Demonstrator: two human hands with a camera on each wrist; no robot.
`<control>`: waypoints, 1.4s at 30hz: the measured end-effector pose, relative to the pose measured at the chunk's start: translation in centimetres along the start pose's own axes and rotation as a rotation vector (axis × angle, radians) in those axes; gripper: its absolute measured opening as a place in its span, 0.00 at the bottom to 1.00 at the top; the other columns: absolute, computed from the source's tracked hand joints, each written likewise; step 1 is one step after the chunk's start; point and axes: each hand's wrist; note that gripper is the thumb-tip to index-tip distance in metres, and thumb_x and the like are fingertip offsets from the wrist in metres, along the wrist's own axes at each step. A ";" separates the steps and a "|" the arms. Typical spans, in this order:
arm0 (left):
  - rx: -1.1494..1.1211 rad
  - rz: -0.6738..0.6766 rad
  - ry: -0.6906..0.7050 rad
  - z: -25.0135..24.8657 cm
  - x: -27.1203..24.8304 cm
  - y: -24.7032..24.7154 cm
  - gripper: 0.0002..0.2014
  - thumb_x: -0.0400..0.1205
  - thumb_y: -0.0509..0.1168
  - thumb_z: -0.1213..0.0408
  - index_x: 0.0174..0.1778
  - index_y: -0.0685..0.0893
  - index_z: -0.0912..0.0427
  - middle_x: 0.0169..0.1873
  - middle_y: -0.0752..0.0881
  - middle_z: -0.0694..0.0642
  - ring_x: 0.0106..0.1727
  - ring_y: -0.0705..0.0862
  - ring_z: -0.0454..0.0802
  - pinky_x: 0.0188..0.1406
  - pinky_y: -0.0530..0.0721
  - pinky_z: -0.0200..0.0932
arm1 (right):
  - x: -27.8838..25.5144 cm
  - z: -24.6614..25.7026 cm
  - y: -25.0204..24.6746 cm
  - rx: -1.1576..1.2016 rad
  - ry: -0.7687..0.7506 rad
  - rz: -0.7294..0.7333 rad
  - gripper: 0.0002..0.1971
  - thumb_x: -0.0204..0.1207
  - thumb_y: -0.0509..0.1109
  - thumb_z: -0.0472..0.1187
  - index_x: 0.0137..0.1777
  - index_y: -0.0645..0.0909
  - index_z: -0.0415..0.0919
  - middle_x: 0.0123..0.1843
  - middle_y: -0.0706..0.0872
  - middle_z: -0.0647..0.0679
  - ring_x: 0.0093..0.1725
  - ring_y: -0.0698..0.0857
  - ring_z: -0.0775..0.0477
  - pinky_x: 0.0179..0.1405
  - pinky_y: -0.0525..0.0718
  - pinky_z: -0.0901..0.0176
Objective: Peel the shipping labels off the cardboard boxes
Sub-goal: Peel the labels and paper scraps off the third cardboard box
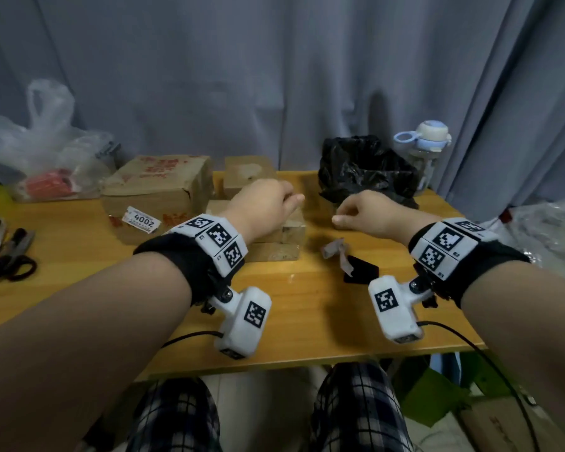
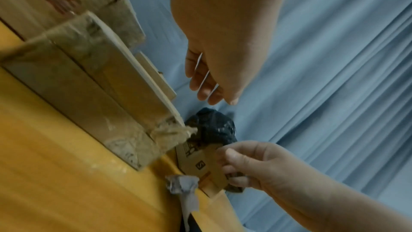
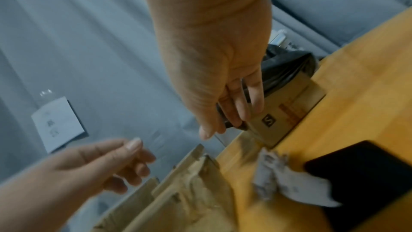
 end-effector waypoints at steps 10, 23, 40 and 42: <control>0.015 0.005 0.025 -1.8 1.4 4.2 0.12 0.84 0.59 0.57 0.56 0.83 0.58 0.56 0.84 0.59 0.56 0.81 0.57 0.54 0.80 0.49 | 0.4 -1.3 4.7 -0.086 0.037 0.492 0.41 0.73 0.64 0.27 0.83 0.54 0.51 0.74 0.75 0.53 0.67 0.77 0.48 0.59 0.78 0.62; 0.047 0.086 -0.004 0.1 1.8 4.0 0.16 0.82 0.59 0.50 0.62 0.80 0.51 0.59 0.79 0.54 0.66 0.73 0.54 0.67 0.71 0.52 | 1.2 -4.8 6.2 -0.007 -0.016 0.039 0.10 0.76 0.66 0.36 0.57 0.80 0.44 0.56 0.83 0.42 0.57 0.81 0.41 0.48 0.76 0.57; -0.343 0.177 -0.032 -2.6 4.3 3.2 0.16 0.77 0.71 0.56 0.54 0.84 0.66 0.44 0.87 0.58 0.45 0.85 0.53 0.41 0.80 0.44 | 0.3 -3.8 1.1 0.730 -0.040 -0.200 0.04 0.82 0.59 0.34 0.50 0.75 0.40 0.44 0.79 0.45 0.42 0.82 0.45 0.43 0.86 0.54; -0.484 0.077 -0.074 -2.6 4.5 2.8 0.10 0.80 0.69 0.61 0.49 0.84 0.66 0.36 0.86 0.59 0.34 0.84 0.49 0.35 0.81 0.41 | 0.0 -3.0 0.6 0.865 -0.024 -0.218 0.05 0.83 0.59 0.40 0.50 0.75 0.40 0.42 0.78 0.45 0.38 0.80 0.49 0.36 0.84 0.57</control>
Point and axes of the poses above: each hand's wrist, its own x-axis towards the middle knuckle, its own y-axis out of the palm, z = x × y
